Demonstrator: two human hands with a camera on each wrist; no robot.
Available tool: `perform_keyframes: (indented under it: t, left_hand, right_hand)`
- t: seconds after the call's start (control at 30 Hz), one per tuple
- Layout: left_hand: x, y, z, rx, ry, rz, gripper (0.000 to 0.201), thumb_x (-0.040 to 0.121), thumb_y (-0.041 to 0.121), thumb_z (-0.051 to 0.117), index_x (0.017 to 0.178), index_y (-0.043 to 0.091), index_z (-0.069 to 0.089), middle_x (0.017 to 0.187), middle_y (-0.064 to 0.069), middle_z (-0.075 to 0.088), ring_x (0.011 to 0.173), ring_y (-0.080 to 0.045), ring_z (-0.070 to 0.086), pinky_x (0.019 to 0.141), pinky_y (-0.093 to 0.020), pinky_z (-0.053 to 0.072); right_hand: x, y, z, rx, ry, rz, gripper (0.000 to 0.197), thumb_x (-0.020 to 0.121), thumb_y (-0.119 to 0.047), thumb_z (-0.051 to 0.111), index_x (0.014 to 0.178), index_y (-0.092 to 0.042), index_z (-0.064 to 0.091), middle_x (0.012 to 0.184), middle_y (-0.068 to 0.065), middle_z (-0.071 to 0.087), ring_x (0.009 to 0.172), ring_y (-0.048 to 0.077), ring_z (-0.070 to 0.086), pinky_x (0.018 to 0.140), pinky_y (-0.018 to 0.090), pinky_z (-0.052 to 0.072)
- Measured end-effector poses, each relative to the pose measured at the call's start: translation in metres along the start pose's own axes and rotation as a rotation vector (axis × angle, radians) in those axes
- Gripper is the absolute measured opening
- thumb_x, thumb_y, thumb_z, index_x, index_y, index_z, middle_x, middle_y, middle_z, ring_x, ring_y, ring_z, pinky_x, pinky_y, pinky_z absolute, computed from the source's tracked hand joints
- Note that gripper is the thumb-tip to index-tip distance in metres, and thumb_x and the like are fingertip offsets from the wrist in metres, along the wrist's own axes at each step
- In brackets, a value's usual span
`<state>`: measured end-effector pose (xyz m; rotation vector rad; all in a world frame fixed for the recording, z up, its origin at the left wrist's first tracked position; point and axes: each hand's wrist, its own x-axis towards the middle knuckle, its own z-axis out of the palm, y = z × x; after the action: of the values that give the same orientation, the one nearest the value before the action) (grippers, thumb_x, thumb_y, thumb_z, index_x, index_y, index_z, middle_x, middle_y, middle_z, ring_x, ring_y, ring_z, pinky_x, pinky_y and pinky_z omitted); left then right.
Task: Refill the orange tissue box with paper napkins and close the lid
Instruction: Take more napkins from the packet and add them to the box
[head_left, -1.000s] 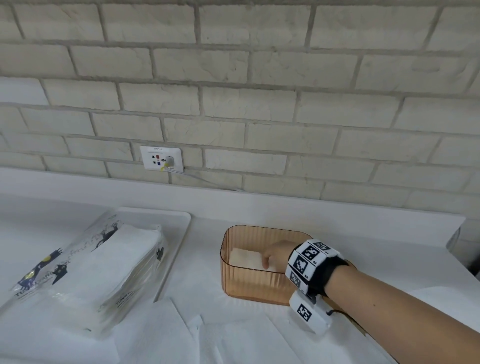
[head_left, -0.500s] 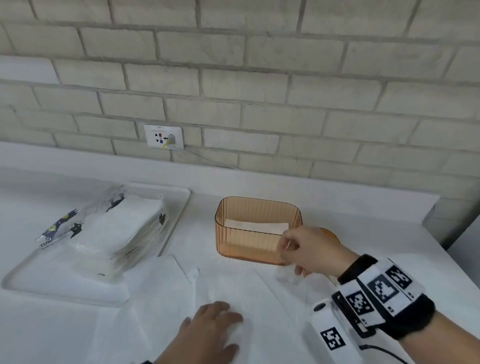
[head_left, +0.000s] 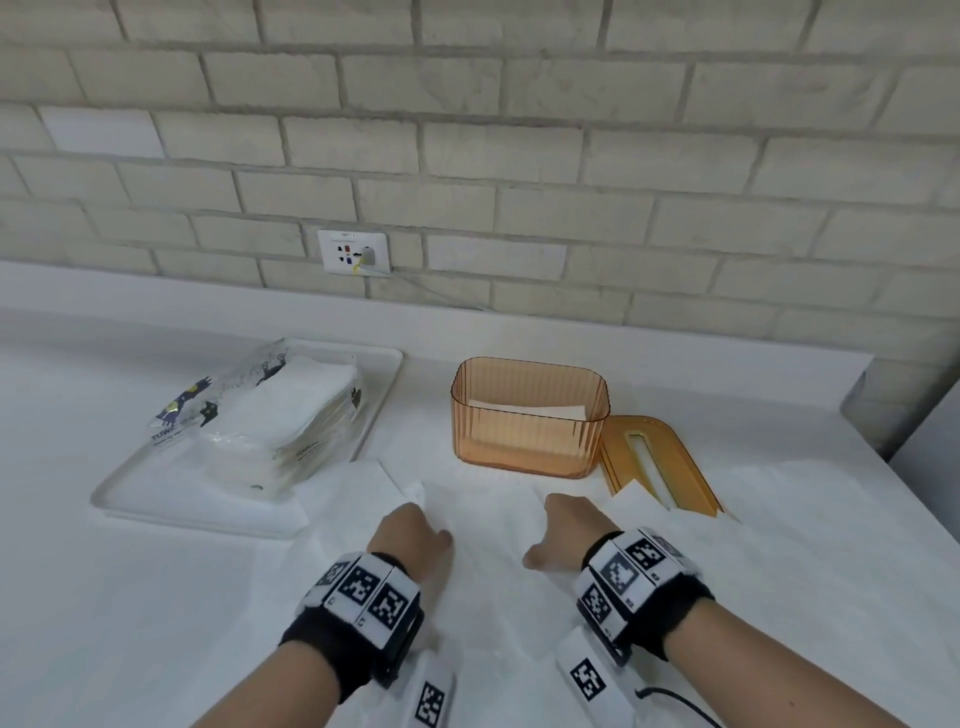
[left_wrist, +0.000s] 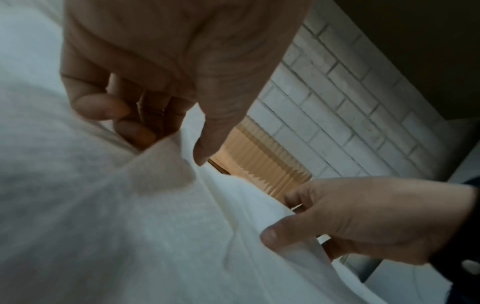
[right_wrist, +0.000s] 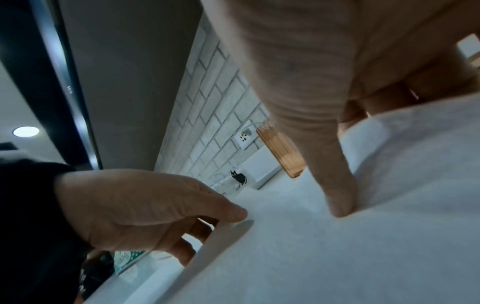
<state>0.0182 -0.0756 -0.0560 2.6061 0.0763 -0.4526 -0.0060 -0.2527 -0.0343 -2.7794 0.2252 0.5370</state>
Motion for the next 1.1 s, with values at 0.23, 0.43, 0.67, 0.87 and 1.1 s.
perform_keyframes:
  t: [0.23,0.43,0.67,0.87,1.1]
  left_hand:
    - [-0.017,0.005,0.001,-0.451,0.009,0.121,0.013,0.094,0.015,0.050,0.100,0.006,0.057,0.092,-0.005,0.060,0.089,-0.024,0.057,0.076,-0.027,0.045]
    - [-0.024,-0.026,-0.022,-1.436,0.045,-0.173,0.023,0.092,0.013,0.054,0.110,0.000,0.059,0.101,-0.017,0.063,0.089,-0.031,0.061,0.083,-0.041,0.052]
    - [-0.055,-0.024,-0.040,-1.615,-0.132,-0.035,0.020,0.094,0.009,0.055,0.107,-0.004,0.065,0.102,-0.016,0.072,0.091,-0.024,0.069,0.083,-0.036,0.057]
    - [-0.073,-0.017,-0.032,-1.401,-0.051,0.040,0.019,0.096,0.007,0.050,0.106,-0.004,0.063,0.089,-0.012,0.075,0.080,-0.024,0.072,0.071,-0.033,0.056]
    - [-0.092,-0.011,-0.032,-1.486,-0.037,0.171,0.045,0.100,0.048,0.032,0.117,0.022,0.064,0.110,-0.003,0.072,0.103,-0.018,0.069,0.092,-0.040,0.051]
  right_hand:
    - [0.000,0.005,-0.002,0.211,0.042,-0.053,0.034,0.084,-0.023,0.061,0.115,-0.008,0.056,0.114,0.007,0.062,0.103,0.023,0.058,0.084,0.027,0.047]
    - [-0.027,0.049,-0.057,0.814,0.112,-0.109,0.024,0.083,-0.019,0.068,0.106,-0.013,0.062,0.105,0.004,0.070,0.095,0.022,0.067,0.089,0.042,0.052]
    - [-0.046,0.041,-0.065,1.209,0.089,-0.175,0.022,0.091,-0.019,0.056,0.109,-0.009,0.064,0.113,0.011,0.068,0.100,0.026,0.066,0.084,0.039,0.052]
    - [-0.056,-0.019,-0.049,1.191,-0.066,-0.373,0.018,0.090,-0.018,0.056,0.102,-0.010,0.066,0.094,0.001,0.074,0.082,0.013,0.071,0.066,0.022,0.056]
    - [-0.045,-0.064,-0.028,0.774,0.038,-0.387,0.033,0.087,-0.032,0.063,0.102,-0.002,0.066,0.102,0.012,0.071,0.093,0.027,0.068,0.086,0.039,0.051]
